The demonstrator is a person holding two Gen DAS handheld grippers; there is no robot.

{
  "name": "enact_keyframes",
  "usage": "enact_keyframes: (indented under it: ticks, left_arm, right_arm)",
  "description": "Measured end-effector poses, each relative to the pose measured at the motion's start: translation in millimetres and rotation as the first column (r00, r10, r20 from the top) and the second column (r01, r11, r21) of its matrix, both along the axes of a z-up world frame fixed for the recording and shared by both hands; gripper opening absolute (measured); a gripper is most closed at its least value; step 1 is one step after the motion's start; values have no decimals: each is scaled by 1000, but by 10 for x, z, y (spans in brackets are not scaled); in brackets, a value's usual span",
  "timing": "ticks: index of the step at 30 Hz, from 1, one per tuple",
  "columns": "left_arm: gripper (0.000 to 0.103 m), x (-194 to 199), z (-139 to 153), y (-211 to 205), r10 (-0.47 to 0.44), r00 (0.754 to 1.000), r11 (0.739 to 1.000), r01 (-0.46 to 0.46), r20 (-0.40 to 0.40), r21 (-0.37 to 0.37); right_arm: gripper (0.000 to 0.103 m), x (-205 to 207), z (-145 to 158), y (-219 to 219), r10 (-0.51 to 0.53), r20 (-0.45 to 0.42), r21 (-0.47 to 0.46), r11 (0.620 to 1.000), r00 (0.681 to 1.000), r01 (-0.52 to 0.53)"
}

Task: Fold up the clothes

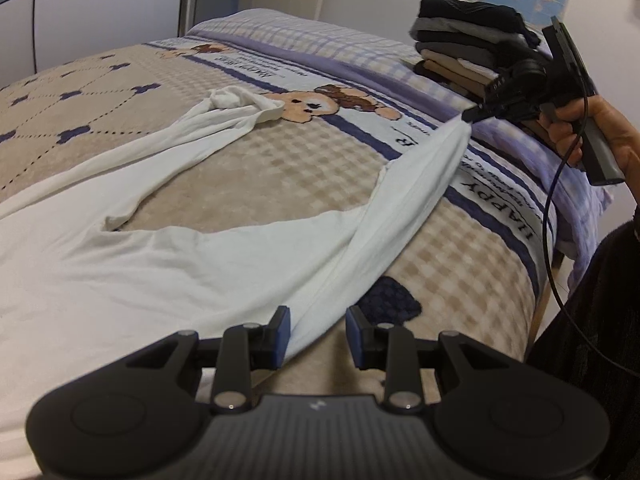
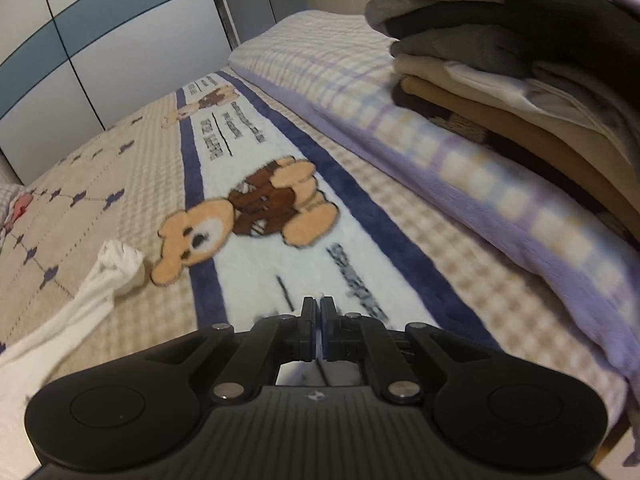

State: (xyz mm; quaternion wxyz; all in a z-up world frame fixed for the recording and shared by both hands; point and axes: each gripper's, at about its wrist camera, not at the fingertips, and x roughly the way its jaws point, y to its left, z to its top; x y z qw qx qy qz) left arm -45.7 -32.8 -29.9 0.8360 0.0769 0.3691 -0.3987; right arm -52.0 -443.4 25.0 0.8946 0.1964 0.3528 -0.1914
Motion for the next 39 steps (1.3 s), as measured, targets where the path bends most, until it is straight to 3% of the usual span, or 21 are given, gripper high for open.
enact_keyframes:
  ticks: [7,12,26,34,37,39]
  left_arm:
    - [31,-144,-6,-105,-121,992,993,121,42,-7]
    - [31,-240,-87,-357,-214,974,976,211,74,47]
    - [28,-138,-116,-471,-211,973,976,204,95,71]
    - [28,-140,-156,-618,-260,952,959,235,159,162]
    - [23,-73,-162,-663,-259,954,959,235,152,161]
    - [12,-41,-169,-692,-257,954,959,232,154,164]
  right_arm:
    - [3,-397,-29,-97,-11,-32,-18,1000,999,11]
    - [3,-539,-64,-189,-27,-51,2,1000,998,28]
    - [3,-384,-212,-157,1,-64,-6,1000,998,-1]
    - [3,-315,-243,-157,3,-67,1,1000,998,-3]
    - [3,-306,-245,-157,5,-66,2,1000,998,-5]
    - [3,-302,-246,-158,6,-66,3,1000,998,-6]
